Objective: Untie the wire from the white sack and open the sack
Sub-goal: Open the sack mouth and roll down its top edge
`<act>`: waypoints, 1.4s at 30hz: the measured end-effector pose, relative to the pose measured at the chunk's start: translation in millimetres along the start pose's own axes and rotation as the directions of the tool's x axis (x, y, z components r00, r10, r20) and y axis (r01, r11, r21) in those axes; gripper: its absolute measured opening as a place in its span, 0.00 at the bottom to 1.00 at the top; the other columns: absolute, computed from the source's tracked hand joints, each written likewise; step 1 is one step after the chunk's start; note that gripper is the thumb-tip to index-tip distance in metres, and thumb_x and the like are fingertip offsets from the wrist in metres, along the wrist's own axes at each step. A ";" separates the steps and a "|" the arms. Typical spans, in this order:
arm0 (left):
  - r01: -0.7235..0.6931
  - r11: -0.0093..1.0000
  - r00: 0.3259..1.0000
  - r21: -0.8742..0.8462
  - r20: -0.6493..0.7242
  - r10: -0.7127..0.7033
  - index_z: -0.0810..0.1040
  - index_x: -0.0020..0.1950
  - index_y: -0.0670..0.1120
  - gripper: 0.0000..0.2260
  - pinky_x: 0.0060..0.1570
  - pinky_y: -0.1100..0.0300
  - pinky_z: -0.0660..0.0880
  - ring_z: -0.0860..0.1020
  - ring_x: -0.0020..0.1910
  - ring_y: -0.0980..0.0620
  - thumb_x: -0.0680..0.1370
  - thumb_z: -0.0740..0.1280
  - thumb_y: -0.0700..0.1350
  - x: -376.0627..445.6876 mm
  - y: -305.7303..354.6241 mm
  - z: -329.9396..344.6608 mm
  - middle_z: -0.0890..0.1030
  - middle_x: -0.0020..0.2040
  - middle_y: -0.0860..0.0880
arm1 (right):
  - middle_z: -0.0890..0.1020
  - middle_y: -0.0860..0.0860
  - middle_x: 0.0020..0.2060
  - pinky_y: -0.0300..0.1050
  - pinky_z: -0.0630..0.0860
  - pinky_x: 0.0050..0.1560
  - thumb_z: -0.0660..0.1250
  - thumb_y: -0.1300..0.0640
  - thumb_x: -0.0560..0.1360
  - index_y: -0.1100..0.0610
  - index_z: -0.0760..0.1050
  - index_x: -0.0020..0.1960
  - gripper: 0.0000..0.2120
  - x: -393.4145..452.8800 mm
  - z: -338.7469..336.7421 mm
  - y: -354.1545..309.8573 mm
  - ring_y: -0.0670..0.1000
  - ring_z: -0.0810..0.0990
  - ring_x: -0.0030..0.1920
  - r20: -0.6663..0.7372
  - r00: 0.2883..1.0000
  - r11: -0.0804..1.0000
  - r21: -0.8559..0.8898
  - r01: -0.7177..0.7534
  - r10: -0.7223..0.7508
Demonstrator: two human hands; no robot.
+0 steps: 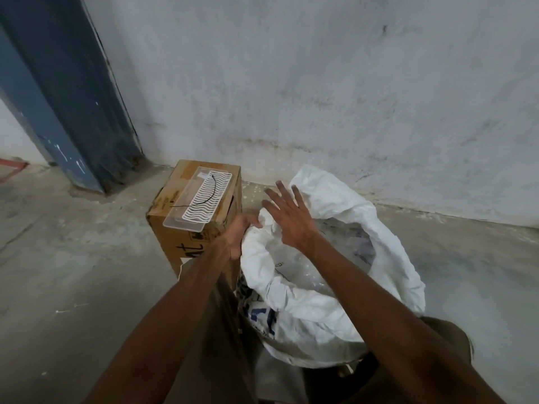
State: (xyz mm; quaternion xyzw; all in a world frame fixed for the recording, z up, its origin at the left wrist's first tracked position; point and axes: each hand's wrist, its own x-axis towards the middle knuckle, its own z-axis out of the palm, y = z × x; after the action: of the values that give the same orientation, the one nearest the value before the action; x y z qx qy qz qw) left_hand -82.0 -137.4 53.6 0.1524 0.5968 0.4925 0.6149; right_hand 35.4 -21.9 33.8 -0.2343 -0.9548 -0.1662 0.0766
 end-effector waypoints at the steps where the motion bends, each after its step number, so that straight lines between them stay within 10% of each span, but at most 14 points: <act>1: 0.035 0.999 0.991 0.018 0.131 -0.037 0.77 0.64 0.37 0.20 0.65 0.48 0.71 0.80 0.56 0.40 0.74 0.64 0.42 0.0 -2.0 -12.7 0.79 0.63 0.37 | 0.69 0.57 0.74 0.61 0.47 0.79 0.78 0.56 0.65 0.56 0.66 0.74 0.40 8.6 0.0 2.0 0.60 0.58 0.79 0.067 0.997 0.999 -0.015 0.033 -0.032; 5: 0.306 0.893 0.950 0.330 -0.041 -0.310 0.75 0.60 0.28 0.27 0.70 0.51 0.70 0.78 0.63 0.49 0.71 0.76 0.47 14.6 7.4 -25.7 0.80 0.65 0.41 | 0.82 0.56 0.55 0.50 0.71 0.60 0.69 0.56 0.72 0.58 0.76 0.59 0.17 27.4 -13.7 5.4 0.59 0.81 0.57 0.254 0.965 0.998 0.035 0.055 -0.062; 7: 0.213 0.733 0.963 0.646 -0.267 -0.044 0.75 0.64 0.43 0.36 0.63 0.56 0.73 0.78 0.57 0.56 0.62 0.81 0.59 20.1 -0.5 -36.3 0.80 0.65 0.50 | 0.82 0.56 0.54 0.49 0.74 0.53 0.70 0.53 0.71 0.58 0.77 0.58 0.17 33.7 -18.8 6.7 0.59 0.81 0.55 0.267 0.963 0.996 0.085 0.002 -0.025; 9: -0.090 0.408 0.934 0.909 -0.066 0.352 0.73 0.65 0.48 0.46 0.55 0.55 0.75 0.78 0.56 0.51 0.53 0.82 0.65 23.9 7.4 -16.2 0.79 0.61 0.50 | 0.83 0.55 0.50 0.48 0.75 0.48 0.71 0.52 0.69 0.57 0.78 0.54 0.16 47.2 -24.4 4.9 0.58 0.82 0.51 0.350 0.937 0.992 0.121 -0.028 -0.016; 12: -0.137 0.170 0.783 0.976 0.002 0.622 0.76 0.56 0.45 0.29 0.39 0.57 0.76 0.81 0.47 0.49 0.61 0.79 0.54 17.9 -11.1 -1.3 0.80 0.49 0.49 | 0.83 0.52 0.34 0.47 0.79 0.38 0.74 0.61 0.59 0.56 0.78 0.35 0.06 71.2 -36.1 0.4 0.56 0.84 0.41 0.608 0.793 0.978 0.178 -0.106 -0.025; 15: -0.233 0.302 0.798 0.924 0.004 0.603 0.79 0.51 0.43 0.15 0.37 0.60 0.72 0.82 0.46 0.46 0.67 0.74 0.42 24.6 -6.1 1.7 0.82 0.46 0.46 | 0.82 0.51 0.34 0.47 0.80 0.40 0.80 0.61 0.57 0.56 0.78 0.34 0.12 78.2 -36.1 4.5 0.56 0.84 0.43 0.673 0.738 0.963 0.226 -0.149 -0.043; 19: -0.042 0.516 0.938 0.856 -0.144 0.314 0.78 0.60 0.38 0.14 0.47 0.55 0.74 0.81 0.57 0.40 0.75 0.68 0.40 29.4 30.4 -13.6 0.82 0.56 0.41 | 0.78 0.51 0.58 0.50 0.74 0.56 0.83 0.49 0.54 0.52 0.73 0.65 0.42 57.2 -23.0 17.5 0.54 0.75 0.61 0.319 0.942 0.994 0.061 0.089 -0.104; 22: 0.064 0.555 0.994 0.829 -0.103 0.040 0.74 0.68 0.39 0.24 0.53 0.52 0.75 0.79 0.59 0.41 0.74 0.72 0.44 34.2 43.1 -19.1 0.80 0.61 0.40 | 0.79 0.53 0.60 0.58 0.57 0.74 0.75 0.51 0.68 0.53 0.74 0.64 0.26 47.6 -12.6 26.3 0.56 0.73 0.66 0.213 0.976 0.992 -0.102 0.072 -0.049; 24: 0.114 0.569 0.994 0.814 -0.093 -0.065 0.73 0.71 0.41 0.31 0.58 0.51 0.76 0.78 0.57 0.43 0.70 0.77 0.48 36.8 46.9 -20.1 0.79 0.61 0.42 | 0.81 0.54 0.57 0.55 0.63 0.72 0.71 0.52 0.71 0.54 0.75 0.60 0.19 45.7 -12.5 32.4 0.55 0.79 0.61 0.262 0.965 0.999 -0.040 -0.018 0.028; 30: -0.098 -0.112 0.821 0.989 0.144 0.552 0.65 0.68 0.46 0.45 0.48 0.49 0.79 0.78 0.53 0.43 0.58 0.79 0.61 44.4 36.1 3.1 0.75 0.57 0.45 | 0.81 0.54 0.47 0.46 0.79 0.41 0.82 0.57 0.58 0.59 0.77 0.54 0.27 59.0 -48.7 39.5 0.55 0.82 0.47 0.531 0.844 0.953 0.214 -0.214 0.070; 36: -0.222 0.219 0.875 0.950 0.095 0.474 0.82 0.49 0.42 0.15 0.32 0.62 0.75 0.82 0.41 0.46 0.64 0.77 0.42 35.4 51.4 22.3 0.82 0.40 0.48 | 0.79 0.52 0.49 0.44 0.72 0.42 0.79 0.60 0.57 0.56 0.78 0.56 0.28 53.6 -56.6 65.0 0.53 0.78 0.50 0.378 0.926 0.945 0.296 -0.137 0.016; 39: -0.102 0.458 0.980 0.883 0.011 0.196 0.78 0.56 0.41 0.19 0.33 0.62 0.74 0.76 0.39 0.50 0.66 0.74 0.36 24.3 74.5 17.9 0.78 0.45 0.46 | 0.73 0.53 0.62 0.57 0.68 0.63 0.79 0.49 0.61 0.53 0.68 0.68 0.39 28.9 -38.5 69.7 0.55 0.74 0.61 0.172 0.982 0.997 -0.024 -0.069 0.072; 42: -0.100 0.484 0.991 0.869 0.044 0.125 0.79 0.57 0.40 0.25 0.48 0.48 0.82 0.81 0.47 0.43 0.62 0.77 0.41 28.8 82.5 9.2 0.82 0.53 0.41 | 0.78 0.55 0.58 0.52 0.74 0.57 0.76 0.54 0.65 0.55 0.72 0.64 0.29 13.0 -21.1 76.9 0.58 0.80 0.58 0.295 0.935 0.954 0.163 -0.250 0.194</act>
State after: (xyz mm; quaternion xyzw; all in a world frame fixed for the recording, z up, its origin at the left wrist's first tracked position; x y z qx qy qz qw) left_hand -114.5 -72.4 103.0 0.4738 0.7598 0.1657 0.4133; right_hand 61.7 40.3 78.0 -0.3531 -0.9351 -0.0263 -0.0160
